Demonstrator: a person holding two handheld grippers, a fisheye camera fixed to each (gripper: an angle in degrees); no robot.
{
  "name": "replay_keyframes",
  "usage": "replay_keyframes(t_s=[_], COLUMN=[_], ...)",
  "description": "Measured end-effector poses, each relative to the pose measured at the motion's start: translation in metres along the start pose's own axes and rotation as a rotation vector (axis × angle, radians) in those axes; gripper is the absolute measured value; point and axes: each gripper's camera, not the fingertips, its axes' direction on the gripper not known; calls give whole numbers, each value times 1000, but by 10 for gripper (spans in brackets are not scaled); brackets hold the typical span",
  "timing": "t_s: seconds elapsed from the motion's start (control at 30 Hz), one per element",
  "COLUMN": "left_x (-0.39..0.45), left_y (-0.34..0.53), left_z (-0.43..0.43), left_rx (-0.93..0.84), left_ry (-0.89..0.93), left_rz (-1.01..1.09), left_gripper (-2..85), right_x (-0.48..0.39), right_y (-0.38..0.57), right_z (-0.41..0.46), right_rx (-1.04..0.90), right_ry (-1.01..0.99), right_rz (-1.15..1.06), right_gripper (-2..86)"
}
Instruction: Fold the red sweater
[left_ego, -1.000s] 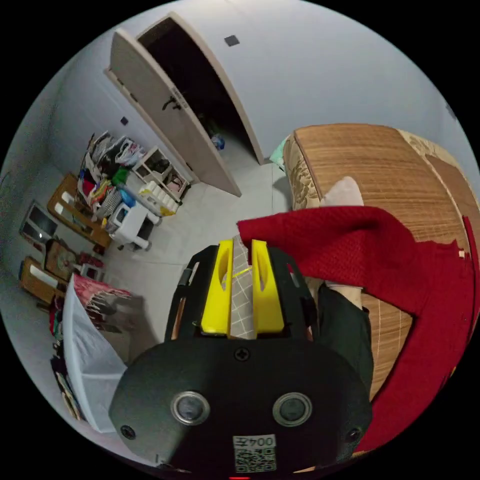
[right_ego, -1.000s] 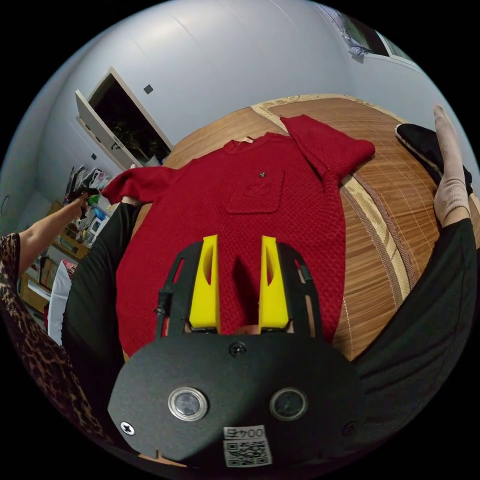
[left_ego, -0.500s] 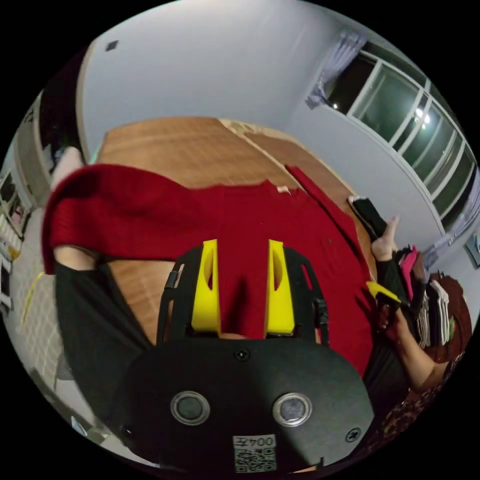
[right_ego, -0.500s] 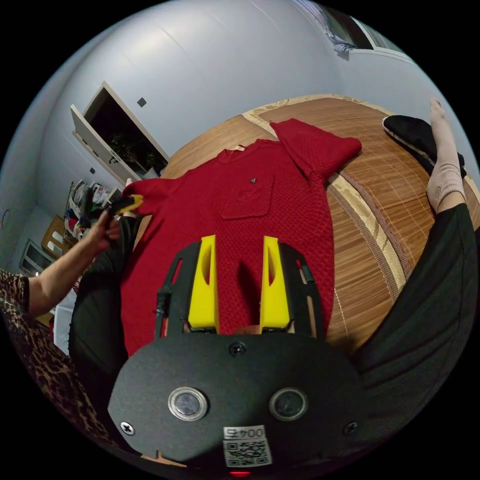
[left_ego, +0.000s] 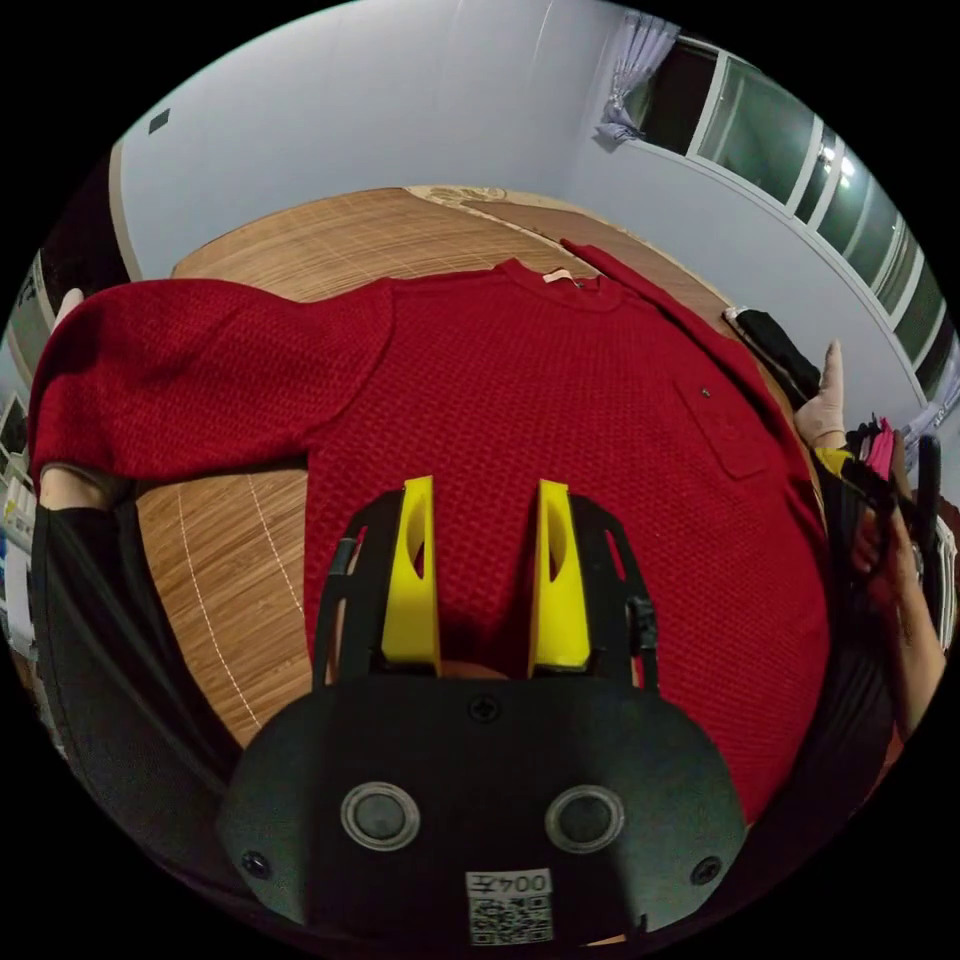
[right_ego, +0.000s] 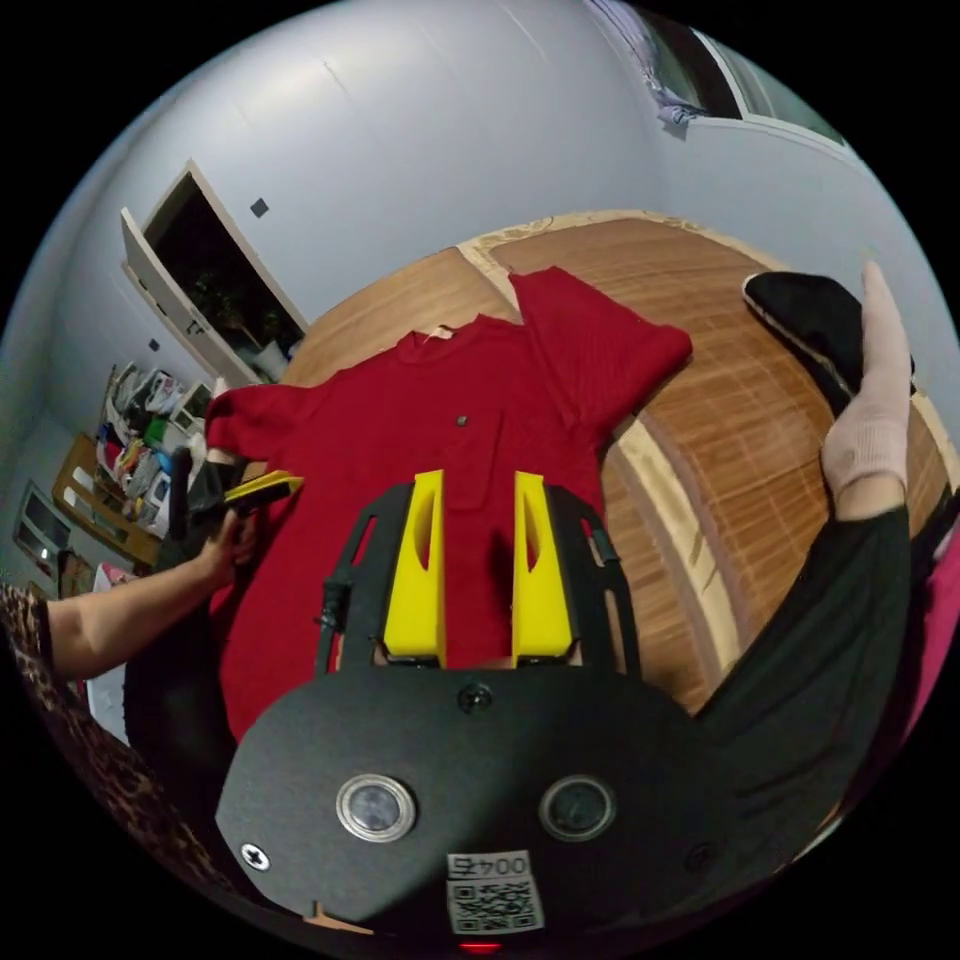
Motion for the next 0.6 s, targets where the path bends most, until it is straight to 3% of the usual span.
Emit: replay_keyframes(t_s=[0.23,0.43,0.6], left_x=[-16,-13,-20], left_y=[-11,-24,-35], left_z=[9,20,27], left_rx=[14,11,15], left_ry=[24,-22,-10], left_rz=[-47,-37,-63], left_gripper=[120,110,101], right_x=[3,10,23], right_y=[-143,-203,-211], right_z=[64,142,85], right_rx=[-42,-298,-186], right_ry=[238,329,303], right_rz=[-69,-89,-48], right_gripper=[130,100,46])
